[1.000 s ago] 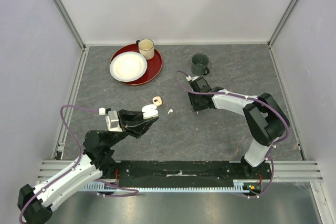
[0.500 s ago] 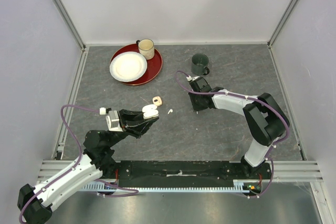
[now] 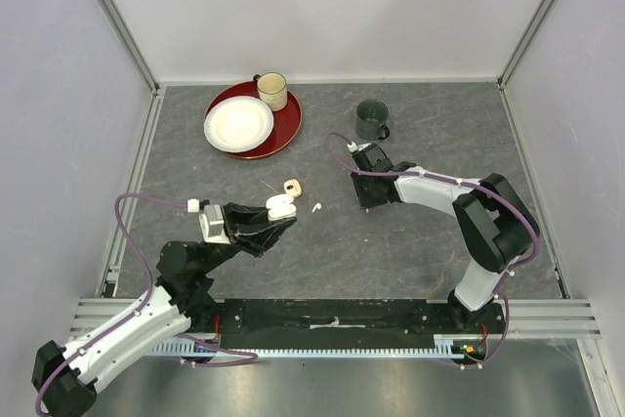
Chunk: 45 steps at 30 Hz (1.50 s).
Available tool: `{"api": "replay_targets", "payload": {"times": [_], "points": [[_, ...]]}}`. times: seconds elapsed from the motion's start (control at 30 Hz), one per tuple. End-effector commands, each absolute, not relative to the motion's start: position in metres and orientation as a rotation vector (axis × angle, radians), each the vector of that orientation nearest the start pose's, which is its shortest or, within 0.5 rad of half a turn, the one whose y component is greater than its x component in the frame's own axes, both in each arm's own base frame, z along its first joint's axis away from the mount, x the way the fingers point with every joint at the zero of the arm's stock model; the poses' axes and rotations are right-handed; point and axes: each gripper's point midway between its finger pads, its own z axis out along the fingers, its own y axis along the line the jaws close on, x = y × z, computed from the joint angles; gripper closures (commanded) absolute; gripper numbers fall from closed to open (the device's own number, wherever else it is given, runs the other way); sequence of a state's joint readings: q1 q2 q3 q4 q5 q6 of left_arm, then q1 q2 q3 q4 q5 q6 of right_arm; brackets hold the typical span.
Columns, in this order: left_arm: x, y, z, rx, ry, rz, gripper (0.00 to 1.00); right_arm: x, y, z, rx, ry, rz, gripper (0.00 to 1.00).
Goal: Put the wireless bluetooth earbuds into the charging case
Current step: Pick up the earbud from the center of the board.
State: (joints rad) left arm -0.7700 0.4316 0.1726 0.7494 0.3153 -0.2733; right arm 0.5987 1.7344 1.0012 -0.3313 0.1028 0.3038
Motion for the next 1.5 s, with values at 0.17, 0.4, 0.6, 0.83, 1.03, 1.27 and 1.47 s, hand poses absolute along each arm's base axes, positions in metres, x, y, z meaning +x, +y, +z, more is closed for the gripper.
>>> {"api": "replay_targets", "payload": {"times": [0.17,0.4,0.6,0.83,1.03,1.27,1.47], "points": [[0.139,-0.227,0.303,0.544,1.005,-1.128,0.98,0.297,0.194,0.008,-0.342,2.668,0.123,0.65],[0.140,-0.227,0.302,0.543,1.008,-1.125,0.98,0.301,0.196,0.006,-0.341,2.667,0.120,0.63],[0.139,-0.227,0.302,0.544,1.009,-1.126,0.98,0.303,0.196,0.008,-0.366,2.658,0.116,0.61],[0.140,-0.227,0.301,0.540,1.010,-1.126,0.98,0.305,0.195,0.006,-0.379,2.654,0.106,0.60],[0.141,-0.227,0.300,0.539,1.016,-1.124,0.98,0.305,0.197,0.005,-0.385,2.654,0.114,0.65],[0.141,-0.227,0.301,0.539,1.012,-1.122,0.98,0.306,0.197,0.001,-0.391,2.657,0.108,0.63],[0.140,-0.226,0.299,0.533,1.017,-1.128,0.98,0.304,0.196,-0.001,-0.392,2.664,0.110,0.64]]}}
